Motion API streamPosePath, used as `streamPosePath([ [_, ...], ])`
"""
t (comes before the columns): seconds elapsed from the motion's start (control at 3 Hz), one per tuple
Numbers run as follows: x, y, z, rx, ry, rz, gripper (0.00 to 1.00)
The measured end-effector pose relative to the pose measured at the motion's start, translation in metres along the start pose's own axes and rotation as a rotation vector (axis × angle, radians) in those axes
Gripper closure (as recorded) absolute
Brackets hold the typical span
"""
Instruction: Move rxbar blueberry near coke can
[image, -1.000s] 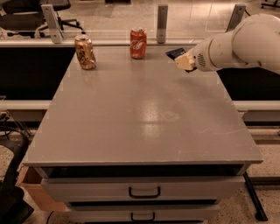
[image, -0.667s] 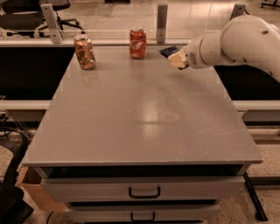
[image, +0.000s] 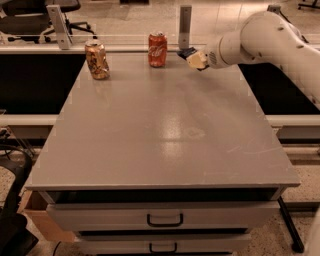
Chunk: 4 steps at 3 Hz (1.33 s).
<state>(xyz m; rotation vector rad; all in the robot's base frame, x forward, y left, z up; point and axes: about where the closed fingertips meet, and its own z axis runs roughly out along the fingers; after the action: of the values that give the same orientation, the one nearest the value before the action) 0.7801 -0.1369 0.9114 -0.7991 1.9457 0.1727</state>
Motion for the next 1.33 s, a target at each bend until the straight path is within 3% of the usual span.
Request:
streamPosePath([
  [0.67, 0.004, -0.012, 0.060, -0.061, 0.043, -0.001, 1.00],
  [1.33, 0.005, -0.009, 0.066, -0.068, 0.044, 0.000, 0.51],
])
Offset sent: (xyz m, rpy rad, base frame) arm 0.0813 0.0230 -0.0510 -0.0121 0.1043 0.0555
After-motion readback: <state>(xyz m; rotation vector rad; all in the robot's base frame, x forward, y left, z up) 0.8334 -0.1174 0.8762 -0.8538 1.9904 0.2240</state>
